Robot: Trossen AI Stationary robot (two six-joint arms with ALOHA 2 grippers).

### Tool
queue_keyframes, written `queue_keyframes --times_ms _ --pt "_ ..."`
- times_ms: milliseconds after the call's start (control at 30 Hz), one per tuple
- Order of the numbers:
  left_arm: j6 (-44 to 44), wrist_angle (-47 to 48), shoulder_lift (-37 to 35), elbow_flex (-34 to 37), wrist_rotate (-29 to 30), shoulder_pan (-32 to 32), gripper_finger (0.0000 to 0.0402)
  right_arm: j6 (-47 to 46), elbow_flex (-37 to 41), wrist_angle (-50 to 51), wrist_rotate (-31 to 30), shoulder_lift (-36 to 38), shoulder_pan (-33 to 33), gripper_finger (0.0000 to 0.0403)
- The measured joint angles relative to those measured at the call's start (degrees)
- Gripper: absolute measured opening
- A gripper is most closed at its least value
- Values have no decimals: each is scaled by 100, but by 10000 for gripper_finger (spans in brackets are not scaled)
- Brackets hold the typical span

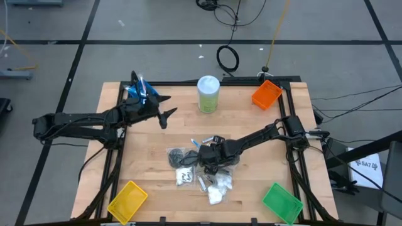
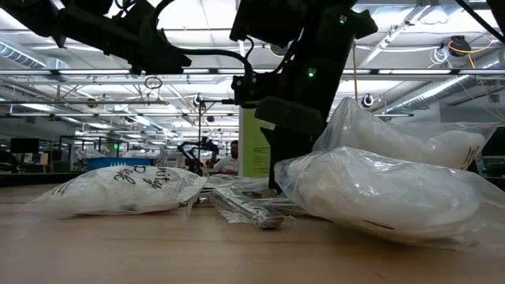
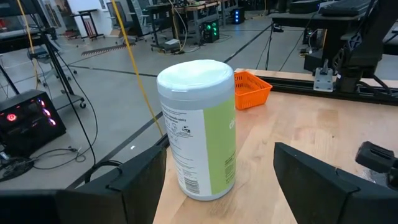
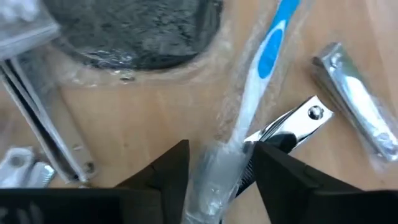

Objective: Pick & Place Travel size toiletries
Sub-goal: Put the blue toothbrush into the blue bin

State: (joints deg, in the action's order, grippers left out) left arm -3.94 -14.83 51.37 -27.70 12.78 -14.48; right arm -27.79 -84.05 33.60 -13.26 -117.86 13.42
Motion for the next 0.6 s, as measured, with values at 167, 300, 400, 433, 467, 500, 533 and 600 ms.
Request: queue_keyframes --times_ms 167,300,400,433,467,500,533,600 --pt "2 0 0 -2 0 0 285 131 2 -5 193 0 3 92" --pt "4 0 0 -2 0 0 285 168 6 -13 289 30 1 57" --pt "6 -2 0 -2 -1 0 285 228 7 -58 297 58 1 51" --pt "9 -2 0 -2 -2 0 285 253 7 -34 297 90 2 52" --pt "9 -5 0 -2 -1 0 285 290 11 -7 301 128 4 56" --pt "11 -9 0 -2 -2 0 285 305 11 4 302 171 8 60" --pt "11 -20 2 -2 -2 0 285 309 11 -25 295 217 8 64" --pt "13 -37 1 -2 -2 0 285 342 9 -51 285 298 8 67"
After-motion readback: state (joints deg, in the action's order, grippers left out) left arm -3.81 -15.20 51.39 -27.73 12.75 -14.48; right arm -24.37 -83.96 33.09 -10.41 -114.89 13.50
